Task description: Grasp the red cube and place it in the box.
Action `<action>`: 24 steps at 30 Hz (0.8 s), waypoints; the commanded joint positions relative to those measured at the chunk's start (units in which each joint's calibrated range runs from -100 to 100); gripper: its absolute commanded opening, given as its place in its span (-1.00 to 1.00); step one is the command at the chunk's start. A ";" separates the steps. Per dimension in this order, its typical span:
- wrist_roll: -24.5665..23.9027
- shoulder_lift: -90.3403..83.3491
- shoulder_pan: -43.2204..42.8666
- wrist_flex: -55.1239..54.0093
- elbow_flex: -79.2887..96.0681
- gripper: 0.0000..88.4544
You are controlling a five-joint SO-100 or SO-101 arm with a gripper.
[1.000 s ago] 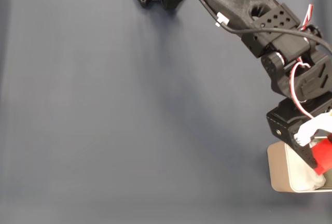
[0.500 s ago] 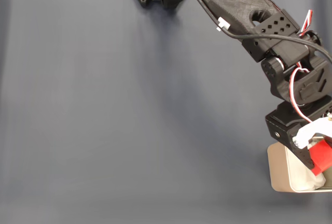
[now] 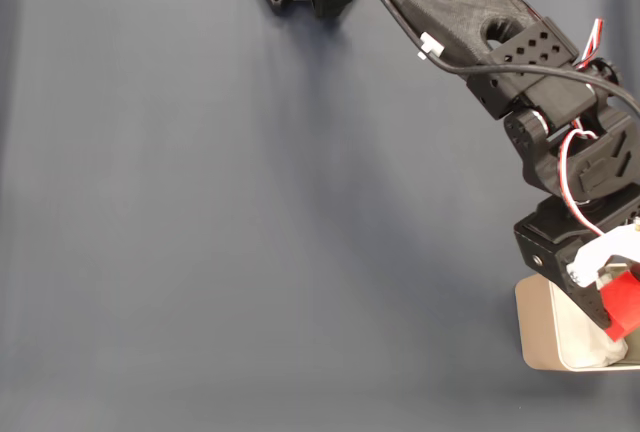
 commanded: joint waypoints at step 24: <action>-1.76 -1.48 0.67 -2.21 -4.09 0.01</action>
